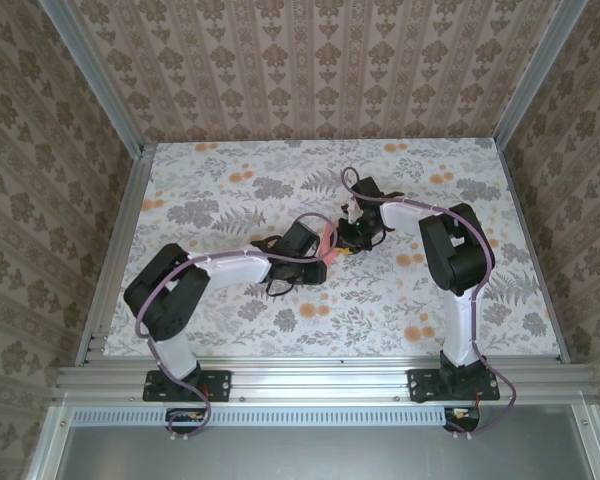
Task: Fold a paper plane with a square sheet of paper (pick it up from the middle)
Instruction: Fold the wing for the fifth time at the center of the table.
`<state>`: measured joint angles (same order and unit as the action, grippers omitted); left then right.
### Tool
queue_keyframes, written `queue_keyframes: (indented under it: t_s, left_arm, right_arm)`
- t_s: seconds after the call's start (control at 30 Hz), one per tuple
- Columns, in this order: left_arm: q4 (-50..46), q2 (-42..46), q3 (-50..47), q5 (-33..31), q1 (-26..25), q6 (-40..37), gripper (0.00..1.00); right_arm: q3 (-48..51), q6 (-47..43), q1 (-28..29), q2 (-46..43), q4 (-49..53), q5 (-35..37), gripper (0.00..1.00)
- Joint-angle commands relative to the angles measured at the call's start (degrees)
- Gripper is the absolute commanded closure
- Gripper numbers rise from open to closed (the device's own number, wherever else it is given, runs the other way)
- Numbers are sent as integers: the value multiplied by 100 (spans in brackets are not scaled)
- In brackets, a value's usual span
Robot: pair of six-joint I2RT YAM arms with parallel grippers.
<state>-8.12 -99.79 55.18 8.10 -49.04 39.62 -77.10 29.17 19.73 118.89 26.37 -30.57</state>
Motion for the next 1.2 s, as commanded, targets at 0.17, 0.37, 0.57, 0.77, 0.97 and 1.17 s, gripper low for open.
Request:
queue_keyframes:
  t_s: [0.17, 0.37, 0.57, 0.77, 0.97, 1.17]
  left_arm:
    - [1213, 625, -500, 159, 286, 426, 58]
    - [1918, 286, -580, 390, 395, 970, 58]
    - [2148, -46, -513, 509, 472, 1197, 71]
    - [1947, -273, -413, 497, 510, 1182, 81]
    - [1929, -494, -366, 738, 498, 1162, 84]
    - [1825, -577, -362, 724, 476, 1169, 86]
  right_arm:
    - [136, 40, -39, 362, 79, 484, 80]
    - [136, 17, -39, 360, 105, 515, 80]
    - [143, 16, -35, 371, 97, 524, 79]
    - [130, 11, -38, 380, 114, 533, 80]
    - [113, 15, -38, 389, 114, 525, 80]
    - [90, 17, -39, 391, 131, 532, 80]
